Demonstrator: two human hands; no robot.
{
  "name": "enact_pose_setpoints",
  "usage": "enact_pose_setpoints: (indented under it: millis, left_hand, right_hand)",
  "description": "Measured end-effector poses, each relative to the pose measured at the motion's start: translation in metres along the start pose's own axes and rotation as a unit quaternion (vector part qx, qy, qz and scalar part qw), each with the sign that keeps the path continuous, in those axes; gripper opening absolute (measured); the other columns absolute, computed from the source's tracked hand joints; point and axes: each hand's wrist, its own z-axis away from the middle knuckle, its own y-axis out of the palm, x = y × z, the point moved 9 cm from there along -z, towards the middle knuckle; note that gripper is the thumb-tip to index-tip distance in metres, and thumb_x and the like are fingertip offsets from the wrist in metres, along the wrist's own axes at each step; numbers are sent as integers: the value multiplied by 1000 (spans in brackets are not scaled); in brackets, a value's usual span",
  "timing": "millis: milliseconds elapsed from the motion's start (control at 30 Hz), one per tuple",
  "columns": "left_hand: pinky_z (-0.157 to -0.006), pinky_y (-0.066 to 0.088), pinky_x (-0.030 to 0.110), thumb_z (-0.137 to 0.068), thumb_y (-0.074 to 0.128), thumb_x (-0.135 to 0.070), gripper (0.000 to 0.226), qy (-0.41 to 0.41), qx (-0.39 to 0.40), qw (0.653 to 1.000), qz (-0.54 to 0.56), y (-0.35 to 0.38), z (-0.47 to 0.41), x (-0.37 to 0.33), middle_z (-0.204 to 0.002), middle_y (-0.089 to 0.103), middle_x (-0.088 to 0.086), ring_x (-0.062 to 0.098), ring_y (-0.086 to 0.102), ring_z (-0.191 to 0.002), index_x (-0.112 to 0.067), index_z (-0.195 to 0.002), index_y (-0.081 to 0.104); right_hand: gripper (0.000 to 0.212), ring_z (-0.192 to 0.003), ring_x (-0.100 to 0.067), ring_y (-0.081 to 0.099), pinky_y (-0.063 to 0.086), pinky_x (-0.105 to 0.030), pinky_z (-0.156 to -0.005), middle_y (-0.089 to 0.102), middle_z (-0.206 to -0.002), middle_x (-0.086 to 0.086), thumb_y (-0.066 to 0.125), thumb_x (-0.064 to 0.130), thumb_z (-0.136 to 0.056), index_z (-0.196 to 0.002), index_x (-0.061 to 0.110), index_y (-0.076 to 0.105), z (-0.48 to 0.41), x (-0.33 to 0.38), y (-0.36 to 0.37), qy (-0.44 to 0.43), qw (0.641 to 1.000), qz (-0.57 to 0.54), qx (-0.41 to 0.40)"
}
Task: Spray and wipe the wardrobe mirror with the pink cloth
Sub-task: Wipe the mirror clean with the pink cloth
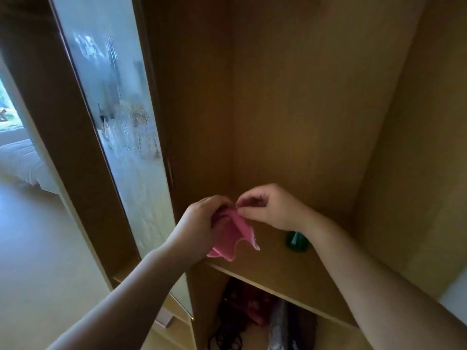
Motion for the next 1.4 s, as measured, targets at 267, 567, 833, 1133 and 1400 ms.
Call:
enact_pose_setpoints:
  millis: [267, 567, 833, 1133, 1400]
  left_hand:
    - [-77, 55, 23, -91, 60, -14, 21, 25, -10, 1000, 13, -73, 22, 21, -93, 63, -17, 0, 60, -88, -26, -107, 63]
    - [-77, 58, 34, -90, 63, -21, 24, 11, 20, 999, 39, -194, 79, 109, -97, 62, -18, 7, 63, -87, -29, -112, 59]
    - [-88, 56, 29, -66, 84, -41, 89, 73, 102, 991, 39, -253, 101, 154, -136, 40, -17, 8, 54, -115, -39, -138, 32]
    - [-81, 58, 36, -80, 73, -21, 37, 187, -95, 976, 56, -296, 62, 141, -122, 52, -16, 8, 57, -109, -26, -115, 60]
    - [-67, 49, 14, -92, 56, -1, 21, 168, -133, 955, 203, -328, 10, 127, -91, 67, -8, 1, 64, -81, -16, -103, 65]
  right_hand:
    - [20, -92, -6, 67, 59, -32, -81, 70, -96, 8, 73, 21, -84, -103, 25, 69, -10, 58, 46, 2, 1000, 7, -21]
    - [15, -88, -16, 67, 60, -34, -76, 69, -93, 0, 59, 14, -93, -104, 21, 66, -64, 161, 148, -6, 993, -12, -118]
    - [18, -85, -24, 67, 58, -33, -72, 69, -90, -10, 60, 10, -94, -102, 25, 64, -103, 230, 175, -14, 988, -60, -139]
    - [27, -73, -8, 61, 50, -19, -63, 68, -77, 1, 55, -5, -91, -80, 13, 72, -139, 243, 141, -24, 962, -194, -191]
    - [27, -80, -16, 64, 56, -25, -69, 65, -93, -14, 61, 9, -84, -108, -4, 64, -152, 259, 106, -41, 927, -324, -183]
